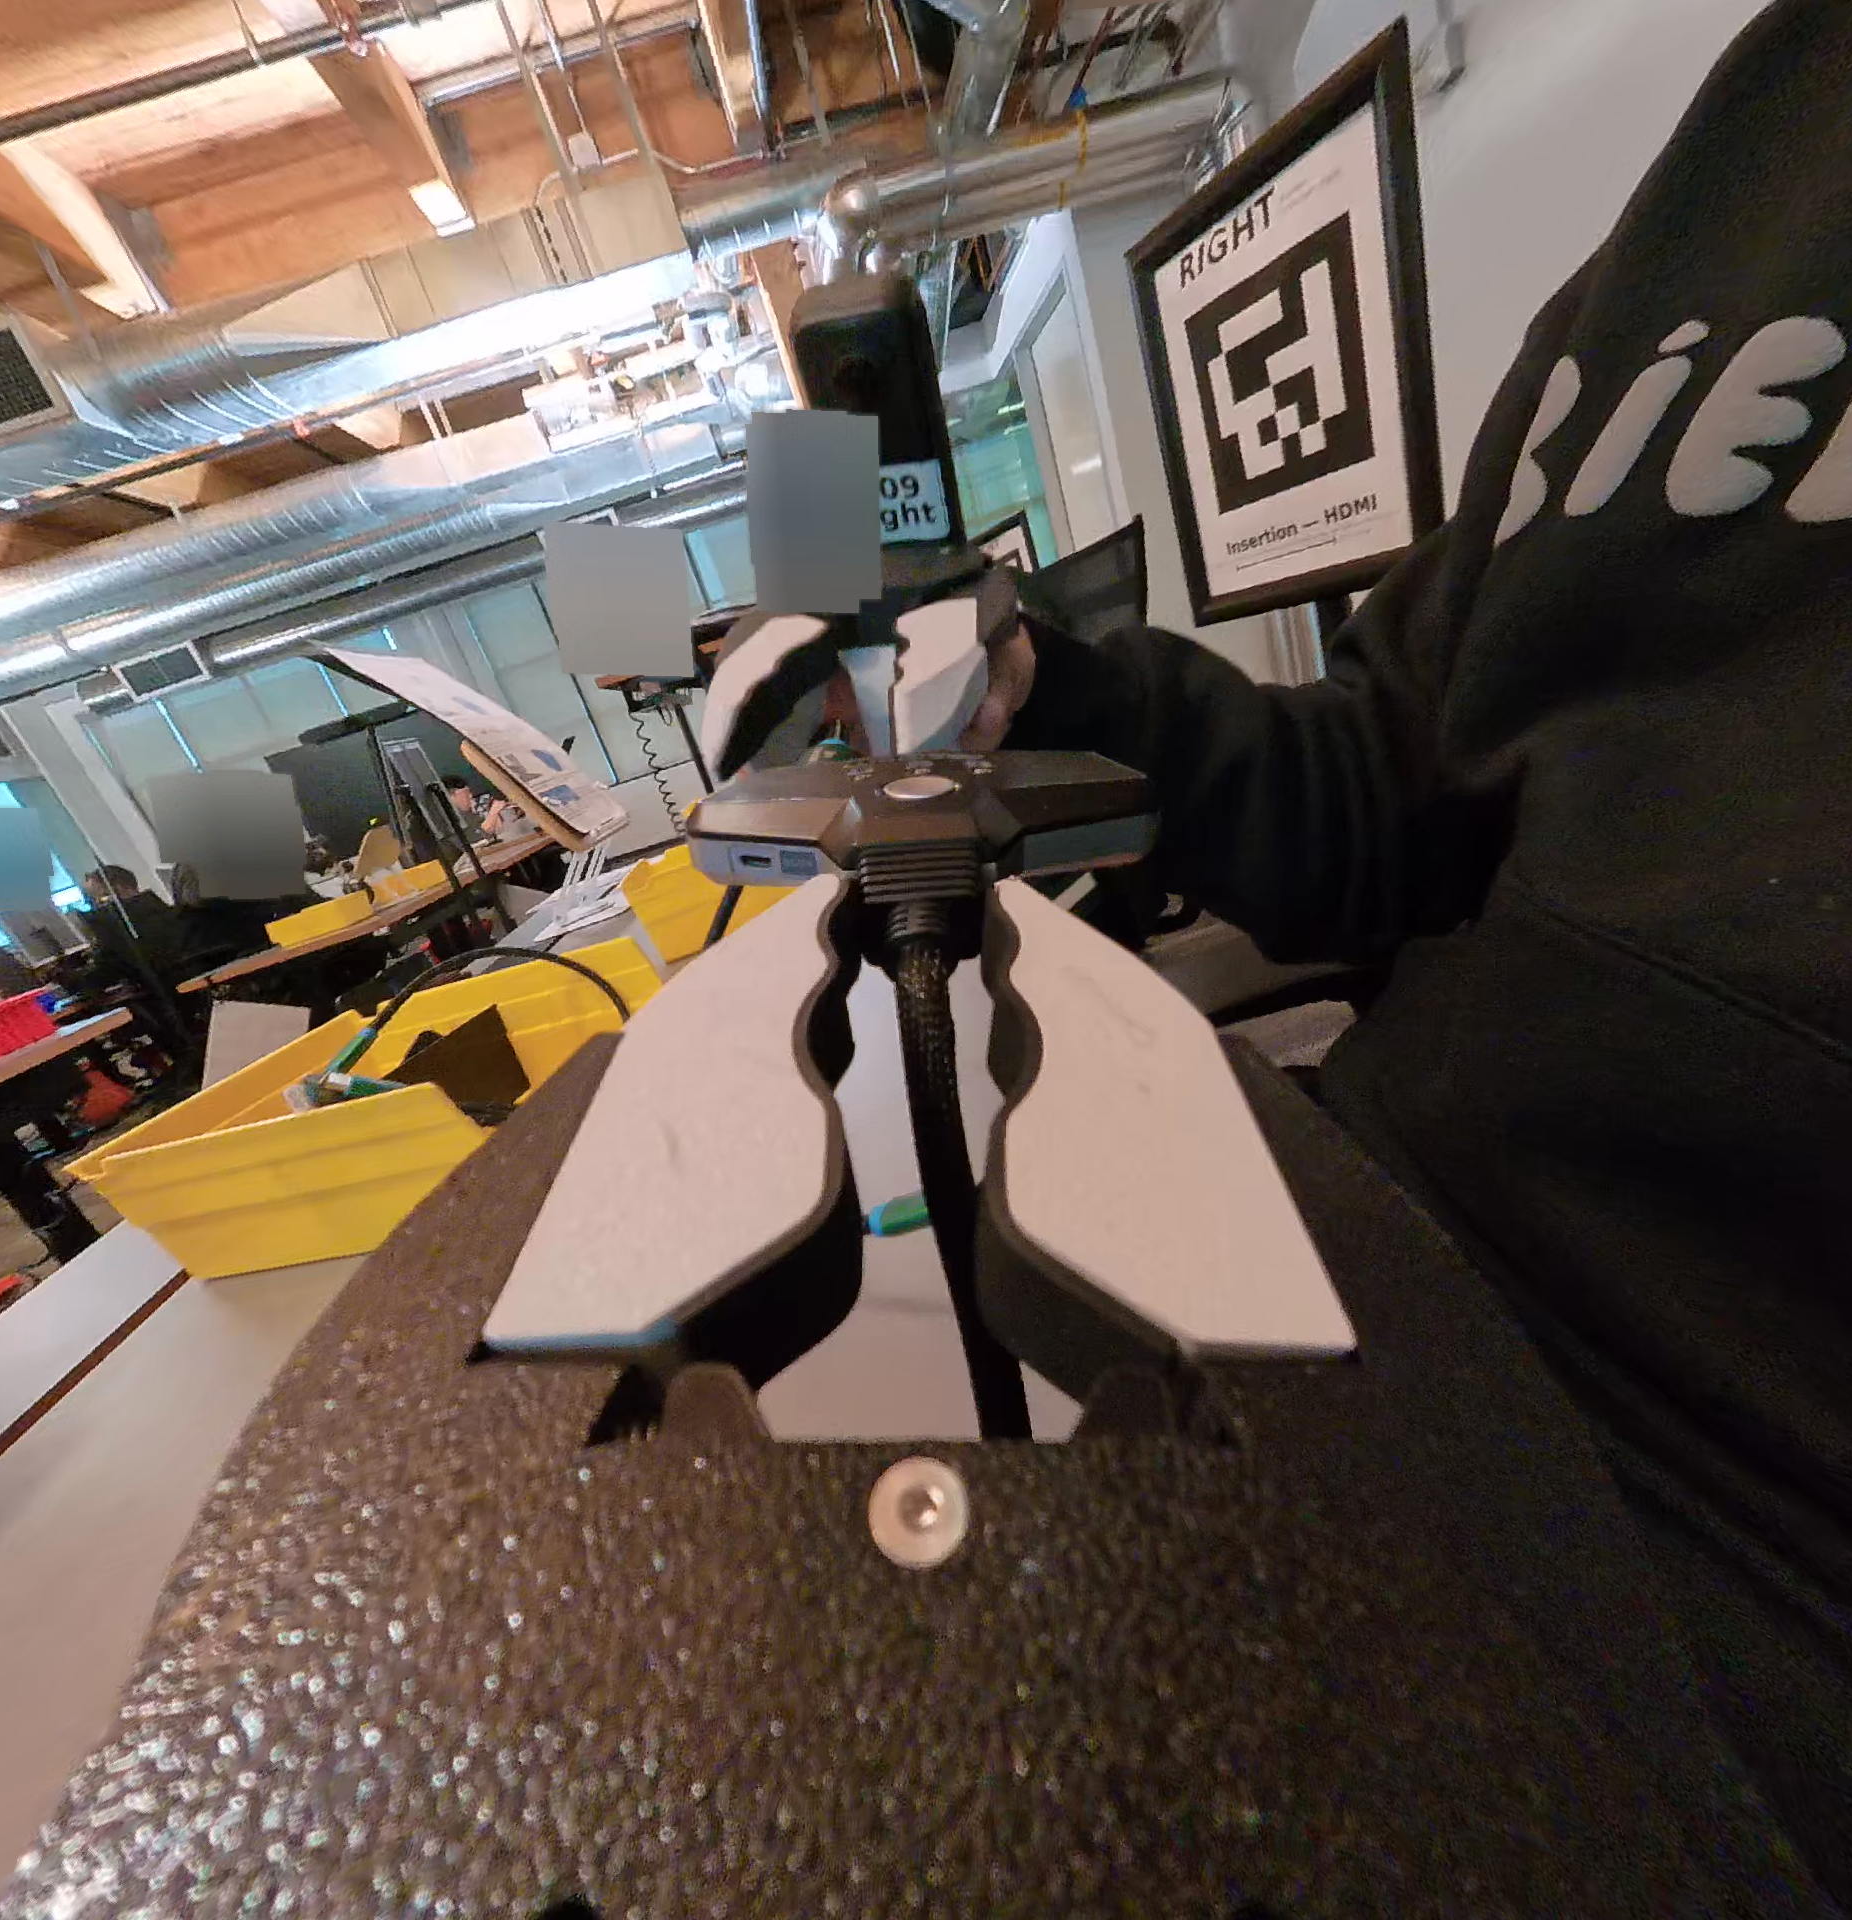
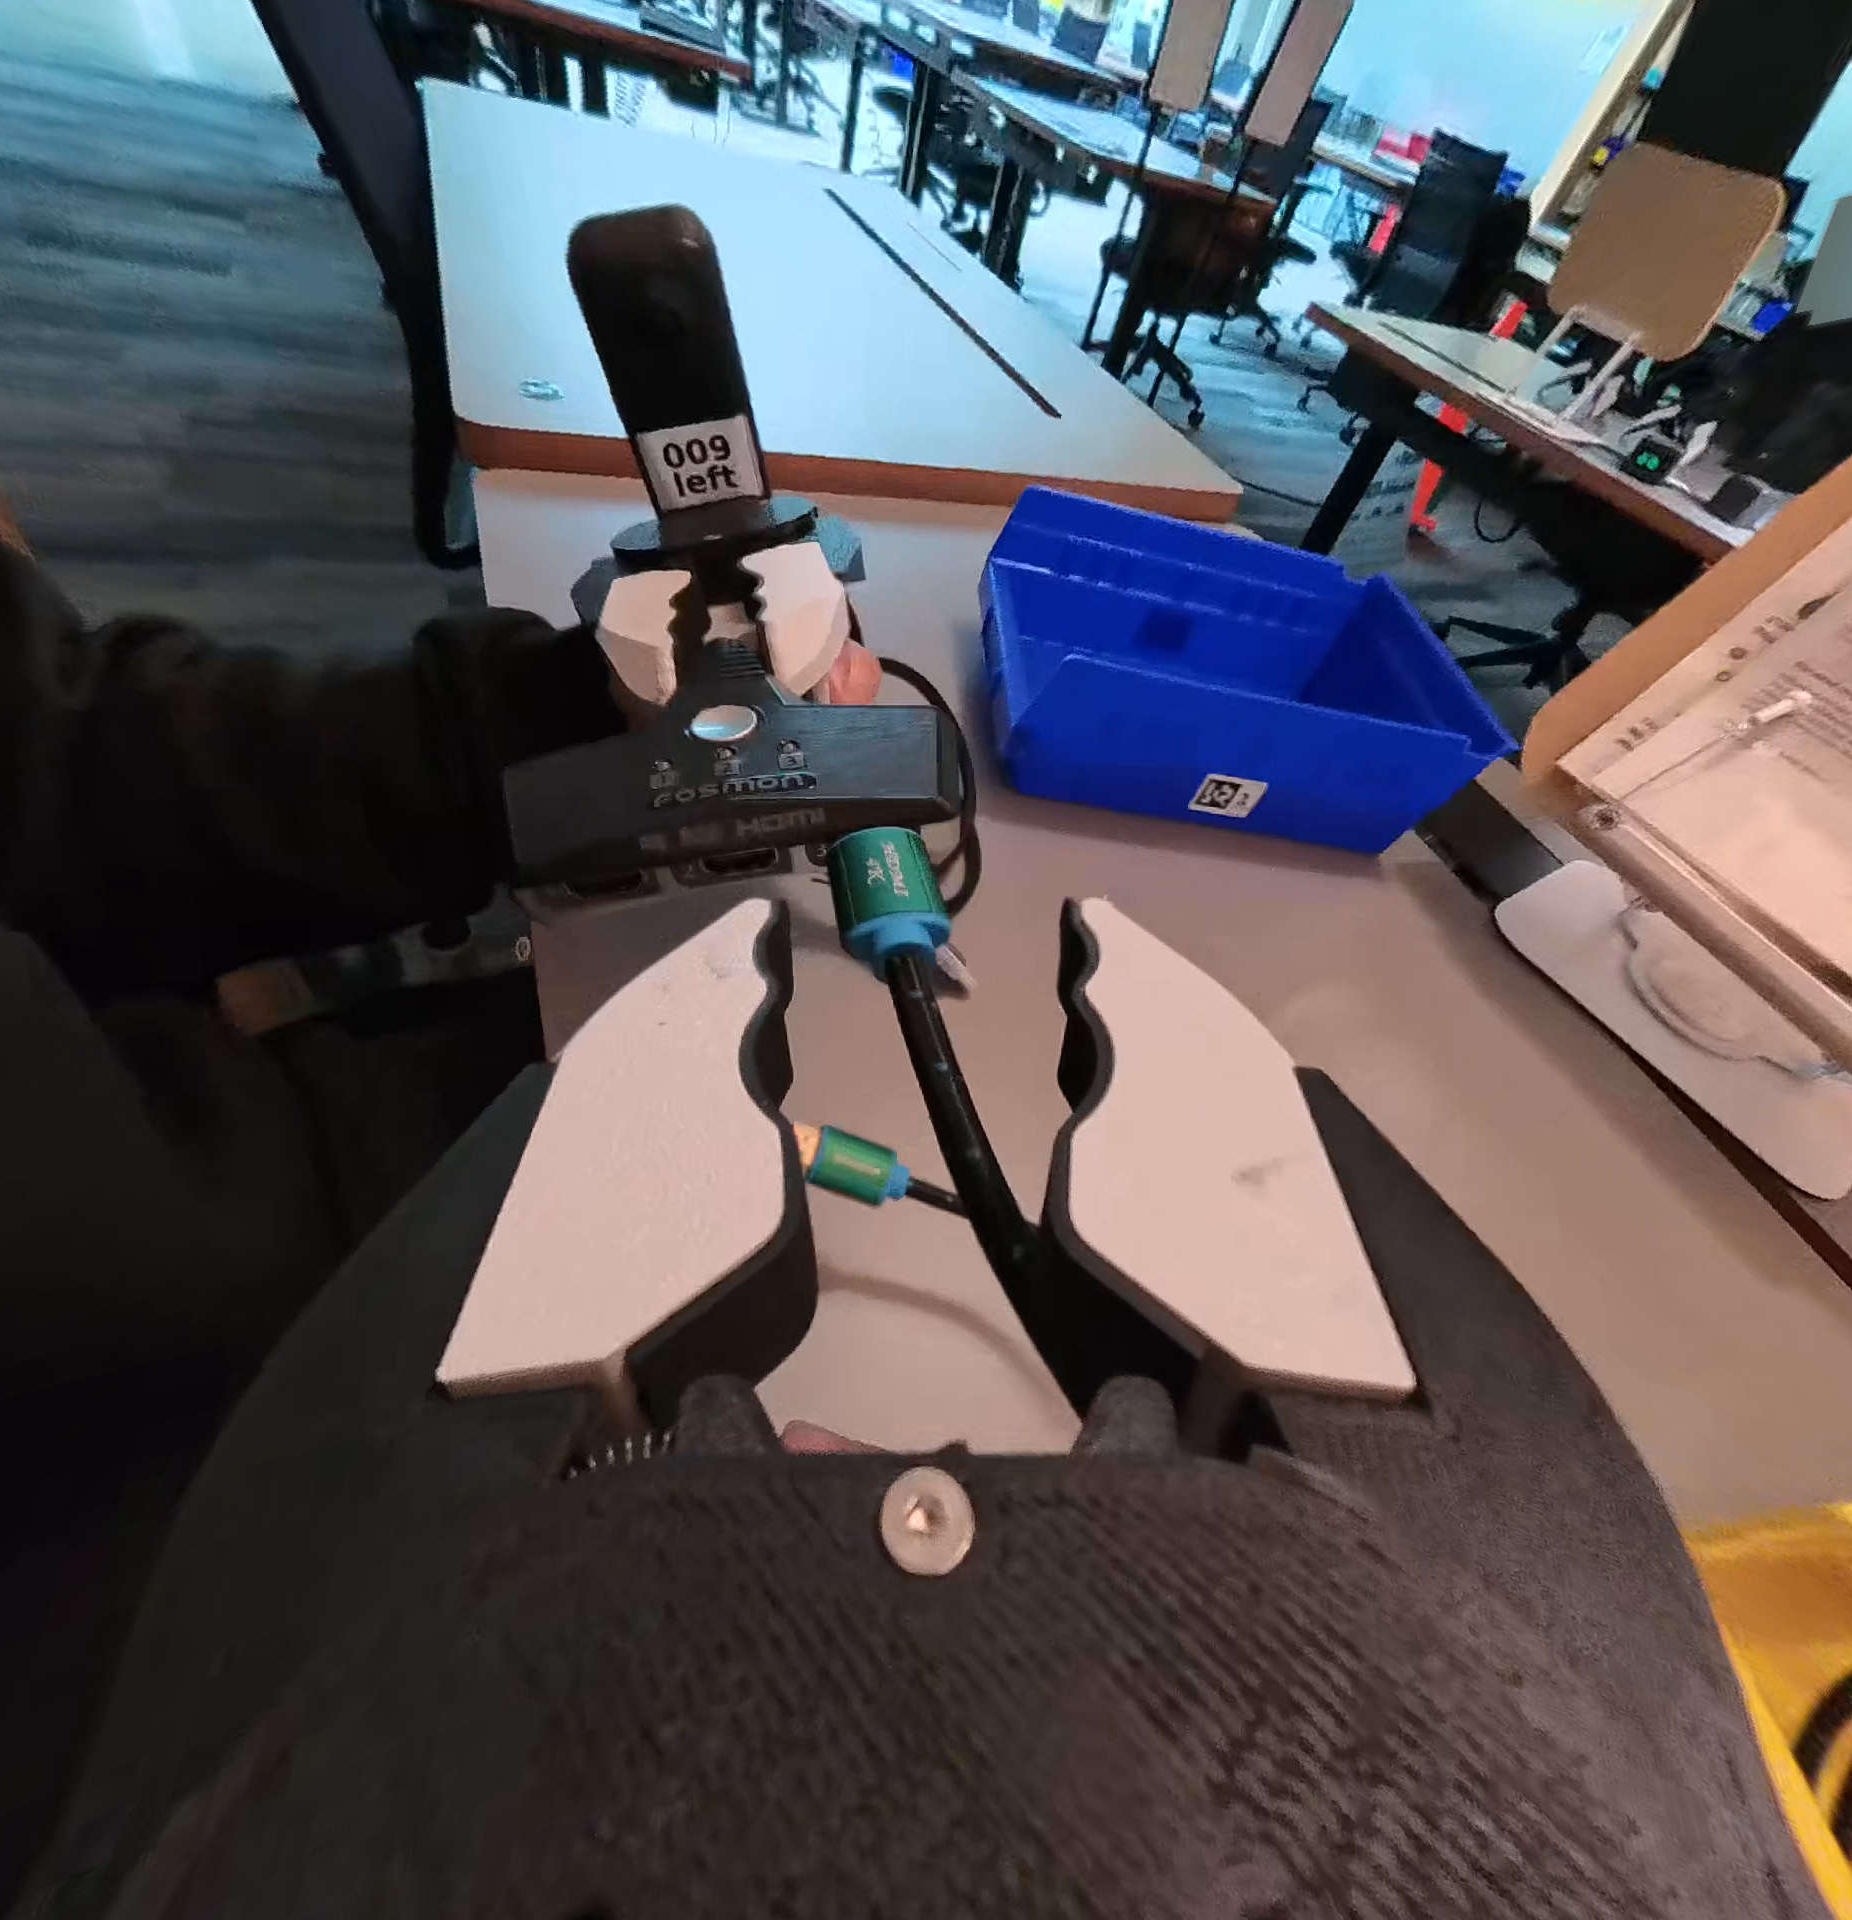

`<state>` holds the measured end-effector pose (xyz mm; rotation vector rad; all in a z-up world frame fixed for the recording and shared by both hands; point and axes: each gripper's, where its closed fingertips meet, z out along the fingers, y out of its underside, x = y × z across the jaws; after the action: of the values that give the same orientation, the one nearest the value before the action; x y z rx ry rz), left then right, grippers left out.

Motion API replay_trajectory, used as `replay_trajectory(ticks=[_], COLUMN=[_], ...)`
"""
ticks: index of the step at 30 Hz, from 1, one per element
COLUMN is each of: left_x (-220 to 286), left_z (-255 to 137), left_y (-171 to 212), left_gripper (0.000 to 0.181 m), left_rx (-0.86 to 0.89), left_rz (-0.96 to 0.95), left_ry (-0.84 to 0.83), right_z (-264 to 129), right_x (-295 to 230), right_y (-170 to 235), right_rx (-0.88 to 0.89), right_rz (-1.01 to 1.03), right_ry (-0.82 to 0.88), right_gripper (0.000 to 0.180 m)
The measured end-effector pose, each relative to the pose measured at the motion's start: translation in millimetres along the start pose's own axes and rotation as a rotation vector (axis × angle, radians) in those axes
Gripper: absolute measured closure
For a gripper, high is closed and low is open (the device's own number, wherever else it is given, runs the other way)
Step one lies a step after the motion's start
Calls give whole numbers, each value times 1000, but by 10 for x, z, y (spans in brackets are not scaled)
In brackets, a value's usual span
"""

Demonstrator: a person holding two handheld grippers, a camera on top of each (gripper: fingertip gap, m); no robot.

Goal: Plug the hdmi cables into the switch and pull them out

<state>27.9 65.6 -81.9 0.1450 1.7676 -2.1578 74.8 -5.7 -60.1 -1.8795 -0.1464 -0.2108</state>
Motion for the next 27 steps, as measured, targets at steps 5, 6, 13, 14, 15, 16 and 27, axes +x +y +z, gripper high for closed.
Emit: replay_trajectory(ticks=[5,6,13,14,15,16,27], left_x=[36,41,50,51,53,58,67], left_z=[-12,-13,-6,-5,-2,-1,45], left_y=[16,23,42,45,48,51,65], left_gripper=[158,158,159,159,159,159,159], left_rx=[-6,-4,10,9,10,13,35], left_rz=[-6,-10,-19,-20,-21,-22,-36], left_ry=[24,28,40,40,43,45,55], right_z=[103,118,163,165,168,166,136], right_x=[-66,-94,-157,-155,-160,-169,-180], right_y=[20,45,111,117,121,125,84], right_rx=[75,71,68,68,68,69,117], right_rz=[34,35,1,13,25,35,92], right_ry=[-35,-51,-70,-72,-81,-94,-117], right_gripper=[146,149,157,157,157,158,158])
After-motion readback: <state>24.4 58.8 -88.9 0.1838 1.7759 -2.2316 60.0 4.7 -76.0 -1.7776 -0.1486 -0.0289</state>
